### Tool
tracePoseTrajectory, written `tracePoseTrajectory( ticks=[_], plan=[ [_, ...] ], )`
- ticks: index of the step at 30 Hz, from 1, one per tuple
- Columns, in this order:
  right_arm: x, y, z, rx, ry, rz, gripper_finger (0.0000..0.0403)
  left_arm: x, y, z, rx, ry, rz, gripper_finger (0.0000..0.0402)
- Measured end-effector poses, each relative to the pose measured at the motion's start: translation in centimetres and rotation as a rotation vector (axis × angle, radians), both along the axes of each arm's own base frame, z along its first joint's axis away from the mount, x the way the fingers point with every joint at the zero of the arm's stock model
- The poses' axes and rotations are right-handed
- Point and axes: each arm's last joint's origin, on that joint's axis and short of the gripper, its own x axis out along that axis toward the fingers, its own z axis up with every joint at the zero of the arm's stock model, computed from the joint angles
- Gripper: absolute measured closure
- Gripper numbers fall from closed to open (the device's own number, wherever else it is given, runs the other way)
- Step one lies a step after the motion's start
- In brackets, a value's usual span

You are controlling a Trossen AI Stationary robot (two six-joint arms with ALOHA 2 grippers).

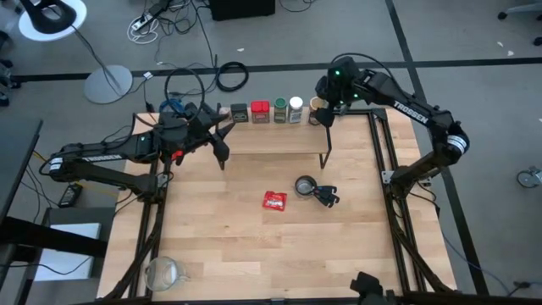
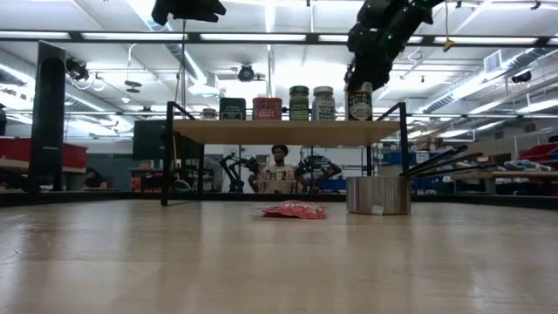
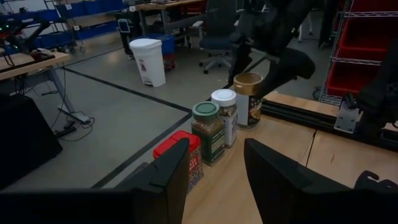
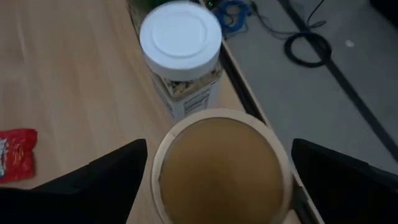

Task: Shelf spices
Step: Remove the gold seasoning bottle from the shelf

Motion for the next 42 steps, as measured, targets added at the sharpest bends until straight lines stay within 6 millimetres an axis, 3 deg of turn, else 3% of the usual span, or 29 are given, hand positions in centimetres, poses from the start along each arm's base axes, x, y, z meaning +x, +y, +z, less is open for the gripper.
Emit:
tracePoseTrajectory(
  ticks=[7, 15, 25, 32, 42],
  plan=[
    [0.5, -0.4, -0.8, 0.023, 0.015, 0.016, 0.0037, 0.0, 0.0, 0.0, -0.004, -0.001, -0.007, 0.0243],
    [0.5, -0.4, -0.8, 0.025, 0.018, 0.019, 0.0130, 0.0, 0.0, 0.0, -0.003, -0.001, -0.007, 0.0243],
    [-0.4, 0.5, 0.4, 0.031, -0.018, -0.012, 0.0132, 0.0, 0.0, 0.0, -0.003, 0.000, -0.007, 0.0243],
    [-2.7, 3.4, 4.0, -0.021, -0.143, -0.022, 0.0132, 0.0, 0.0, 0.0, -0.002, 0.000, -0.007, 0.0243],
    [-5.4, 10.6, 7.8, 0.001, -0.301, 0.018, 0.0132, 0.0, 0.0, 0.0, -0.003, -0.004, -0.005, 0.0243]
  ],
)
